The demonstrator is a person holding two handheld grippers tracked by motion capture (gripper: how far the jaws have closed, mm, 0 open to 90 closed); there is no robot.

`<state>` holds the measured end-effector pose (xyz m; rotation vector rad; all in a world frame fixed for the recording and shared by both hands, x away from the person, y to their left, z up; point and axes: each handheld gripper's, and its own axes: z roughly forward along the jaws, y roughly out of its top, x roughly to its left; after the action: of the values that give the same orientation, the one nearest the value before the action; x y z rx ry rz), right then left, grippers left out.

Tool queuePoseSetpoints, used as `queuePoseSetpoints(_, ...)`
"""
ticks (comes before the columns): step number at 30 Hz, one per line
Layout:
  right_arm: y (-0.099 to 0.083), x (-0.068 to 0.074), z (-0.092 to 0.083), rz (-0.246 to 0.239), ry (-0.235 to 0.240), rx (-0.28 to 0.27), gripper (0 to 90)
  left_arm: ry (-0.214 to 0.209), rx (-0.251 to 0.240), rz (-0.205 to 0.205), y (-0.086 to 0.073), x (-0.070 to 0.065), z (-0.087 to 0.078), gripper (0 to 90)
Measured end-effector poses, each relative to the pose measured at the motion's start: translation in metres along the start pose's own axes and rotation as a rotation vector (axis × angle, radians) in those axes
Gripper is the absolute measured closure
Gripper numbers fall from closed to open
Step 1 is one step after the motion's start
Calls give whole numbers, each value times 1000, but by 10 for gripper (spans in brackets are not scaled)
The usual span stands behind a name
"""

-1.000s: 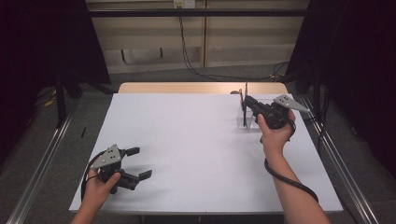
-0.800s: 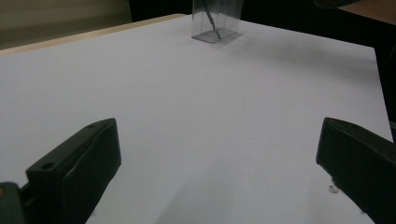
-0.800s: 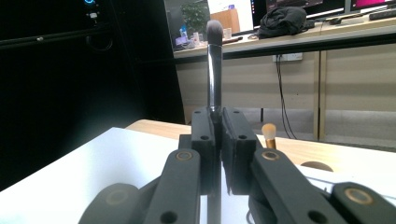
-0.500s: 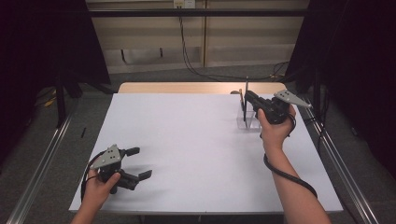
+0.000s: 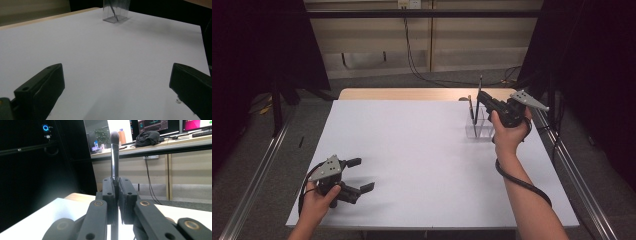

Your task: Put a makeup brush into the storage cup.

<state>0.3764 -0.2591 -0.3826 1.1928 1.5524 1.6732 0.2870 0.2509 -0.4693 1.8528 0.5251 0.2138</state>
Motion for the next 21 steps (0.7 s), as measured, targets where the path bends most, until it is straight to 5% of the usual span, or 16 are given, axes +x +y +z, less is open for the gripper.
queuePoseSetpoints(21,10,-2,16,-42,-23,-6,848,8,-11,-5,0,0,-4,0)
